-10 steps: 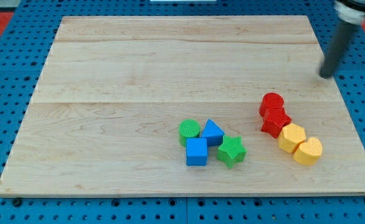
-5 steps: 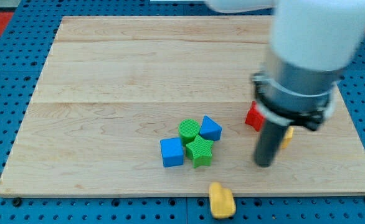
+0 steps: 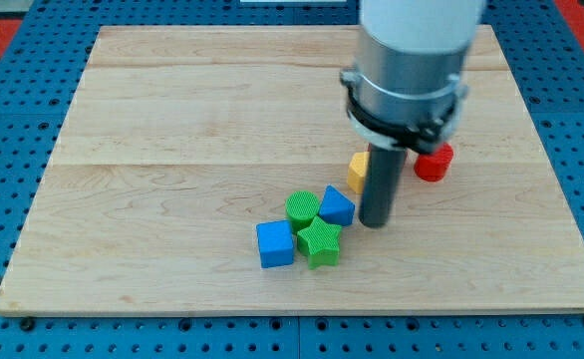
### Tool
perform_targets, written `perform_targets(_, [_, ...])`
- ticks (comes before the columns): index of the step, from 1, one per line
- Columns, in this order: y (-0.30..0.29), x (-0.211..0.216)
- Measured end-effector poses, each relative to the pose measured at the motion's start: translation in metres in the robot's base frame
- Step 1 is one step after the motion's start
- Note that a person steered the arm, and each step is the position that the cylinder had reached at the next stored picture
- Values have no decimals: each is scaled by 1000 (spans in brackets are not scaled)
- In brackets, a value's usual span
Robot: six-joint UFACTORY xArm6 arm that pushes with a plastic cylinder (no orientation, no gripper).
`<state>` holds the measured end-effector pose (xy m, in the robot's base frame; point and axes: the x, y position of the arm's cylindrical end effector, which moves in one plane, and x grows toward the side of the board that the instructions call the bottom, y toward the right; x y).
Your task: Push the green circle into the green star and blue triangle
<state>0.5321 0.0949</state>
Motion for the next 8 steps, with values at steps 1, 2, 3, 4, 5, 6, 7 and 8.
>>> perform_targets(1, [23, 65])
perform_targets(2, [-84, 82])
perform_targets(3, [-129, 25])
perform_targets(4, [-125, -24])
perform_targets(5, [-98, -19])
perform_targets(6, [-81, -22])
perform_targets(7, [-132, 7])
perform_targets(8, [-104, 74])
